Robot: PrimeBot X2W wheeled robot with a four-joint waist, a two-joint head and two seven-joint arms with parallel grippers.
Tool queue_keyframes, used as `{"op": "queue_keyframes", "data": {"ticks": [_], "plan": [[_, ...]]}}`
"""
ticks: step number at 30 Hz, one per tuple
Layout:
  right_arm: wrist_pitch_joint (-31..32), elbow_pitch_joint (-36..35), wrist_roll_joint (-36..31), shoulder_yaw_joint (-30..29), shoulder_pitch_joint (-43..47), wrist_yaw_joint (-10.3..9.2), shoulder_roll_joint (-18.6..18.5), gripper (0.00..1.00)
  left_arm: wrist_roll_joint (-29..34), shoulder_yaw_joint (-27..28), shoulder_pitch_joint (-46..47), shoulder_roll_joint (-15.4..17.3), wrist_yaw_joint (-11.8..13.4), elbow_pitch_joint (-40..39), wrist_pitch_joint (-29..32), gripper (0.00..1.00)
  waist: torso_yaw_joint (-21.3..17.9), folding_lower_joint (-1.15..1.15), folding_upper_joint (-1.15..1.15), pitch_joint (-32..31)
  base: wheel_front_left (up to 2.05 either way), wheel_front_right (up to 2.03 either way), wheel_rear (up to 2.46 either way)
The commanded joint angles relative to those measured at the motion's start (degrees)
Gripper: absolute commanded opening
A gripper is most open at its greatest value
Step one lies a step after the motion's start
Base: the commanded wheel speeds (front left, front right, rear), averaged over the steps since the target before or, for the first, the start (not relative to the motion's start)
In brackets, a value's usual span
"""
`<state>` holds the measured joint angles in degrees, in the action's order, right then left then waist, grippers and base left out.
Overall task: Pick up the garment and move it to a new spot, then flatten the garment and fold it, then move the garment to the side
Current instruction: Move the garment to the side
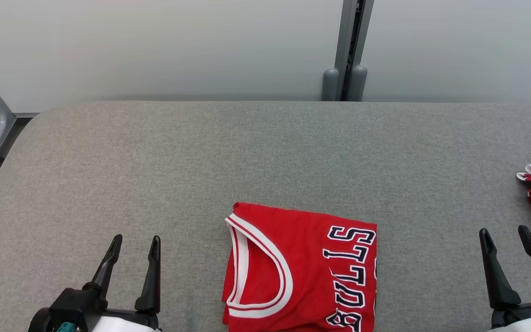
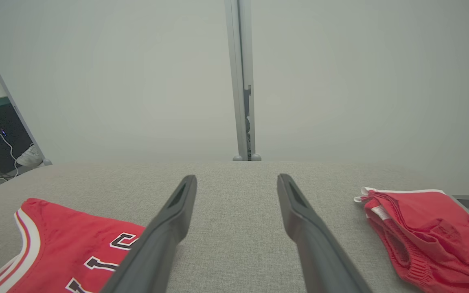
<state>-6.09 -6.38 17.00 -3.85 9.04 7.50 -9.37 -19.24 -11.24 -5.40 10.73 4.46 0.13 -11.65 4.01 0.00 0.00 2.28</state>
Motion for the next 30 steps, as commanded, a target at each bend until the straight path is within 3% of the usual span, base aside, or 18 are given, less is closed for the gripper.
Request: {"op": "queue_keyframes", "data": {"ticks": [1, 25, 30], "plan": [[0.05, 0.24, -0.42, -0.44, 0.19, -0.02, -0.13, 1.00, -0.32, 0.23, 0.87, 0.35, 0.50, 0.06, -0.27, 1.00, 0.14, 0.00, 0.00, 0.03, 0.00, 0.00, 0.00], [-0.27, 5.84, 1.12, 4.88, -3.98, -0.02, -2.17, 1.00, -0.61, -0.30, 3.41, -0.64, 0.53, 0.72, -2.25, 1.00, 2.98, 0.00, 0.00, 3.93, 0.00, 0.00, 0.00], [0.47, 9.56, 2.21, 8.48, -4.78, -0.02, -2.24, 1.00, -0.41, -0.69, 4.46, -0.76, 0.24, 1.03, -2.55, 1.00, 3.53, 0.00, 0.00, 5.26, 0.00, 0.00, 0.00]]}}
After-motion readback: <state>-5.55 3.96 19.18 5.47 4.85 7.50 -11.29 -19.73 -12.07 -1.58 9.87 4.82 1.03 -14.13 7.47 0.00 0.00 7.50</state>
